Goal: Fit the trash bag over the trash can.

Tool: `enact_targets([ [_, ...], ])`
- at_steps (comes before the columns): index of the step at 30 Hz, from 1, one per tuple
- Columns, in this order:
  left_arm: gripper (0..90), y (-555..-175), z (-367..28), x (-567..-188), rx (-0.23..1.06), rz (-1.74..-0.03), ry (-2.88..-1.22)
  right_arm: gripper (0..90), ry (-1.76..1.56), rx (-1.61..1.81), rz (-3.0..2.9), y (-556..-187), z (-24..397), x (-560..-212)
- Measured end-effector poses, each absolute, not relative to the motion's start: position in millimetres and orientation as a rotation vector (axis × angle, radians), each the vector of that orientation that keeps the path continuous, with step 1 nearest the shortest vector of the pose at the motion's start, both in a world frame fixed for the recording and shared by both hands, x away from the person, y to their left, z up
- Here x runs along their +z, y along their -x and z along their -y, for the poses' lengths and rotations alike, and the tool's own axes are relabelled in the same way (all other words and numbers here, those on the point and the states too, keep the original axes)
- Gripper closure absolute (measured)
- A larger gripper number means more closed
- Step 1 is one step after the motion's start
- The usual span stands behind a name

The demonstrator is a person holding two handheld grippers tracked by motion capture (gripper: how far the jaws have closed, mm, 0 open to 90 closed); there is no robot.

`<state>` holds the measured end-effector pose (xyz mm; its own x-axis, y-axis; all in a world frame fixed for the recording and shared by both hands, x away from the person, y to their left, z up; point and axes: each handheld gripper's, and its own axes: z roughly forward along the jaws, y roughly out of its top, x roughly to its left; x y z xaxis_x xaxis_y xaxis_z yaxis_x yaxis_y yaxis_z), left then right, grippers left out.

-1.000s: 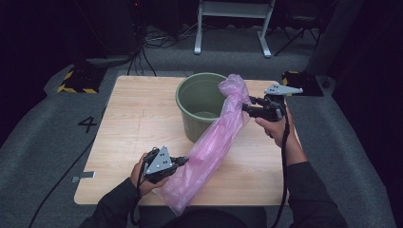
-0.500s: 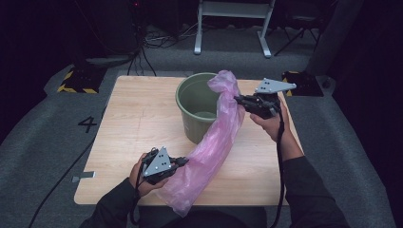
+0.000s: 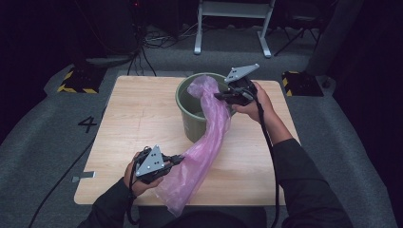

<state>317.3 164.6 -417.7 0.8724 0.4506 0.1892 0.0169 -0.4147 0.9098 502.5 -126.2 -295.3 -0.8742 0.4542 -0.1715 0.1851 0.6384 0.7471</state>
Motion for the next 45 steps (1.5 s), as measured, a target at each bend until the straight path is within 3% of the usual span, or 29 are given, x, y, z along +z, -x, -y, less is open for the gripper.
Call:
enact_targets([
  [7, 89.9, -314, -167, -402, 0.508, -0.327, -1.912, 85.9, -0.578, 0.920, -2.600, -516, 120, -305],
  [12, 89.8, -320, -170, -384, 0.523, -0.341, -1.866, 78.5, -0.610, 0.800, -2.598, -522, 115, -312],
  [17, 89.8, -328, -170, -379, 0.567, -0.350, -1.908, 55.1, -0.683, 0.871, -2.540, -526, 120, -311],
  [18, 89.8, -330, -171, -377, 0.571, -0.360, -1.910, 55.1, -0.683, 0.871, -2.540, -526, 120, -311],
  [19, 89.8, -334, -173, -375, 0.570, -0.379, -1.904, 47.7, -0.719, 0.886, -2.497, -525, 122, -309],
  [26, 89.8, -346, -179, -367, 0.588, -0.432, -1.902, 37.7, -0.716, 0.928, -2.446, -522, 132, -300],
  [31, 89.9, -354, -182, -367, 0.574, -0.467, -1.900, 35.4, -0.773, 1.020, -2.417, -521, 149, -296],
  [37, 89.9, -362, -181, -369, 0.576, -0.492, -1.924, 32.9, -0.696, 1.236, -2.385, -498, 169, -282],
  [41, 89.9, -369, -179, -375, 0.580, -0.513, -1.956, 25.9, -0.439, 1.366, -2.417, -463, 173, -279],
  [45, 89.9, -373, -178, -378, 0.565, -0.524, -1.969, 25.0, -0.312, 1.390, -2.437, -441, 168, -285],
])
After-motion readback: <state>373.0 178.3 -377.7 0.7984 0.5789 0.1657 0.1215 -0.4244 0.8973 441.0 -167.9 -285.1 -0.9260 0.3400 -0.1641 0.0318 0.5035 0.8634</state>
